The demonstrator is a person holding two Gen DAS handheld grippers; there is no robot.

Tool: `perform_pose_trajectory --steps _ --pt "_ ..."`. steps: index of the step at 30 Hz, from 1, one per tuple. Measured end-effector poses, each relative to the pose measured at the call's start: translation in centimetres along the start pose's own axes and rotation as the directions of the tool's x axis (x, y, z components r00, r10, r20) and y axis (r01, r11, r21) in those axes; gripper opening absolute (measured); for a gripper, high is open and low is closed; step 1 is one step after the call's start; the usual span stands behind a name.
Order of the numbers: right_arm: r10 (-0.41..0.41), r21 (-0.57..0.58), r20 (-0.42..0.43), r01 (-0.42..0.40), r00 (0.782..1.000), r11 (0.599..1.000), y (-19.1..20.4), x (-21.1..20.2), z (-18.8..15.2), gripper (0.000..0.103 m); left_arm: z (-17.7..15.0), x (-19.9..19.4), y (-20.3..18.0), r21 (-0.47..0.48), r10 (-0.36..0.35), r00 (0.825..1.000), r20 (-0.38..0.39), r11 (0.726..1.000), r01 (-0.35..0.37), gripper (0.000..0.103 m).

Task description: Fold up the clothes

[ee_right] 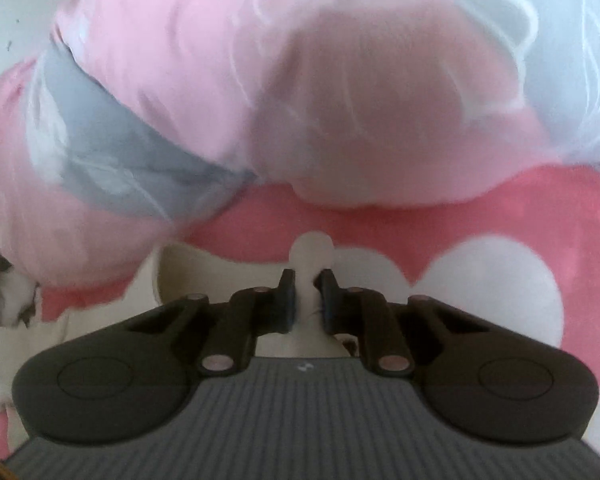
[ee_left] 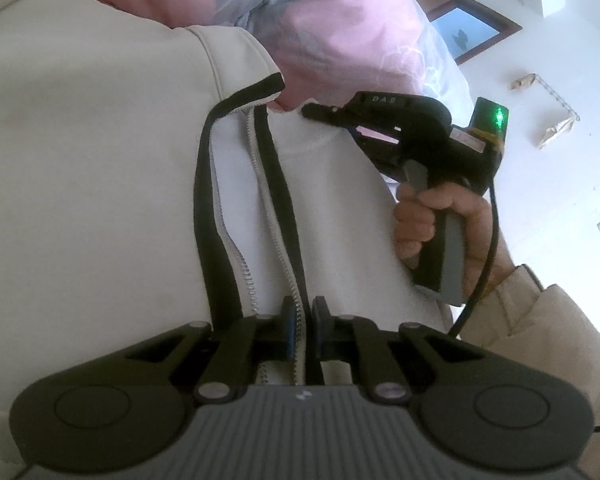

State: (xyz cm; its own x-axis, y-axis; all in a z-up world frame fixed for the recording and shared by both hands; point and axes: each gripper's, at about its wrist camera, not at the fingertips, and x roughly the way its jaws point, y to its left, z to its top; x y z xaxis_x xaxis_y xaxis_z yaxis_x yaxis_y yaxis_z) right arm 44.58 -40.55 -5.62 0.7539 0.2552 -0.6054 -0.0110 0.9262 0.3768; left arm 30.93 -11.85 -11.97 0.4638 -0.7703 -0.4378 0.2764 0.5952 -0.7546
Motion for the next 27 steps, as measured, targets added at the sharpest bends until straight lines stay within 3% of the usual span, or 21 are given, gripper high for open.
perform_pose_trajectory --steps 6,10,11,13,18,23,27 --pt "0.002 0.011 0.034 -0.002 0.999 1.0 -0.4 1.8 -0.9 0.011 0.0 -0.1 0.1 -0.006 -0.002 1.0 0.004 1.0 0.002 0.007" --pt "-0.046 0.041 0.047 0.044 0.998 0.998 -1.2 2.8 -1.2 0.015 0.1 0.1 0.2 -0.01 -0.013 1.0 0.004 1.0 0.013 0.007" --pt "-0.051 0.062 0.047 0.048 0.998 0.997 -1.4 2.5 -1.1 0.017 0.1 0.1 0.2 -0.012 -0.019 1.0 0.004 1.0 0.019 0.008" --pt "-0.064 0.108 0.054 0.058 0.996 0.992 -1.6 1.2 -0.9 0.031 0.2 0.2 0.3 -0.017 -0.031 1.0 0.006 0.999 0.031 0.01" --pt "-0.031 0.03 0.119 0.027 0.992 0.999 -0.2 -5.1 -0.8 0.032 0.4 0.5 0.1 -0.007 -0.05 0.999 -0.003 0.999 0.05 0.019" --pt "-0.017 -0.213 -0.081 -0.001 0.997 0.977 5.2 -6.2 -2.8 0.032 0.2 0.7 -0.6 0.038 -0.036 0.999 -0.03 0.999 0.037 0.026" --pt "-0.085 -0.381 -0.248 -0.017 0.965 0.925 9.6 -3.5 -5.8 0.042 0.3 0.6 -0.5 0.03 -0.041 0.999 -0.035 0.999 0.042 0.026"
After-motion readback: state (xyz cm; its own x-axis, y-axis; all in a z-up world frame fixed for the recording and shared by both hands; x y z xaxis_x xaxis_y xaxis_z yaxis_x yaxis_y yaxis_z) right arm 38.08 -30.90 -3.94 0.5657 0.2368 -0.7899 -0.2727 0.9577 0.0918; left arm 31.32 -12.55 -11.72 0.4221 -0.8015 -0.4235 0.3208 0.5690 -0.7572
